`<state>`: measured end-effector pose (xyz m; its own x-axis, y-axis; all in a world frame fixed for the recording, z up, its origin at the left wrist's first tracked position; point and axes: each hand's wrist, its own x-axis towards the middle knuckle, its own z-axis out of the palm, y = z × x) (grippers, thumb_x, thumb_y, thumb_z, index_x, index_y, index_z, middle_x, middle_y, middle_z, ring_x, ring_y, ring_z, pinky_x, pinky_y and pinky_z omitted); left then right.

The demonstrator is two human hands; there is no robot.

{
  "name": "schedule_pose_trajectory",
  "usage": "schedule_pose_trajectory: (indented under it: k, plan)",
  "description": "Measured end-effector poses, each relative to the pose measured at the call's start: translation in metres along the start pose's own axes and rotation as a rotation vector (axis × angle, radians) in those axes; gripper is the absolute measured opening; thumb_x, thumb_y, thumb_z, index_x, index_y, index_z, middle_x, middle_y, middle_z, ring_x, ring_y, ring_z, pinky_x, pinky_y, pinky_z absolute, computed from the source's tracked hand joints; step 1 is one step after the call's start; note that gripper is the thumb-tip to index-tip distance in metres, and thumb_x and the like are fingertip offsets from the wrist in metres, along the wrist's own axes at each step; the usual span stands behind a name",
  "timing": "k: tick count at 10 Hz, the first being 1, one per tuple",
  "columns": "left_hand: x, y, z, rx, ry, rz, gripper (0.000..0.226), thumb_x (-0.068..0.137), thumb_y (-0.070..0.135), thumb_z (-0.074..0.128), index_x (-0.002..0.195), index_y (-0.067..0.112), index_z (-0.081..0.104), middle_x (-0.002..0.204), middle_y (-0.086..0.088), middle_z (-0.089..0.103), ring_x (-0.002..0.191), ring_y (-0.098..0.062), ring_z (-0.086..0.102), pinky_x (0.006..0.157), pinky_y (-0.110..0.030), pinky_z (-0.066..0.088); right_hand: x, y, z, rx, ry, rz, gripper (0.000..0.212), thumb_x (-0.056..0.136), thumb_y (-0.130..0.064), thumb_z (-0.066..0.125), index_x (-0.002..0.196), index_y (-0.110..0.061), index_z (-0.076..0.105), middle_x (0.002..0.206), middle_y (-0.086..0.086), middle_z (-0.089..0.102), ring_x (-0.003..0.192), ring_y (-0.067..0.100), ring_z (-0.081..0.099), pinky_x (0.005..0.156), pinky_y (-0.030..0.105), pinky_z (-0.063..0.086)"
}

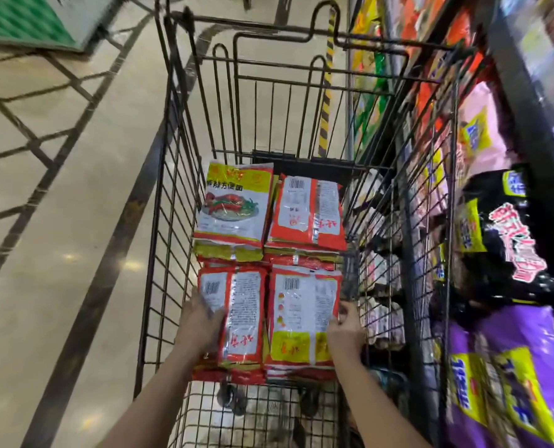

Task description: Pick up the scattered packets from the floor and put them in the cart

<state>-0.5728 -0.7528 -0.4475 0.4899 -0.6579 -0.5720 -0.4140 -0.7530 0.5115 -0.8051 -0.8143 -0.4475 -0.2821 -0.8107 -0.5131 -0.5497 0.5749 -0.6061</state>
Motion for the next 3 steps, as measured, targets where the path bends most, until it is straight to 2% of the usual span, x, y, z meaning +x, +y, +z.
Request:
schedule_pose_trajectory:
  k: [1,2,3]
  plan:
    - [-0.006,0.004,0.002,0.043,-0.015,-0.040,0.062,0.092,0.034,0.052,0.141,0.010,0.024,0.131,-0.020,0.043,0.122,-0.036,0.044,0.104,-0.048,0.039,0.000,0.003,0.000,0.015,-0.018,0.070,0.033,0.092,-0.001,0.048,0.124,-0.005,0.050,0.109,0.018,0.064,0.090,0.027,0.058,0.067,0.023,0.029]
    - [-0.013,0.008,0.002,0.078,0.009,-0.024,0.064,0.094,0.028,0.049,0.145,0.007,0.017,0.135,-0.023,0.037,0.126,-0.038,0.037,0.105,-0.045,0.034,0.003,0.003,-0.006,0.045,-0.066,0.113,0.036,0.092,-0.001,0.046,0.128,-0.003,0.046,0.110,0.019,0.063,0.096,0.031,0.059,0.071,0.025,0.034]
    - [-0.025,0.017,-0.005,0.161,0.083,0.097,0.051,0.092,0.015,0.048,0.137,-0.001,0.032,0.133,-0.024,0.043,0.125,-0.037,0.038,0.102,-0.042,0.034,-0.010,-0.006,-0.023,0.035,-0.059,0.047,0.035,0.093,-0.001,0.045,0.128,-0.002,0.046,0.103,0.011,0.058,0.107,0.031,0.057,0.080,0.027,0.038]
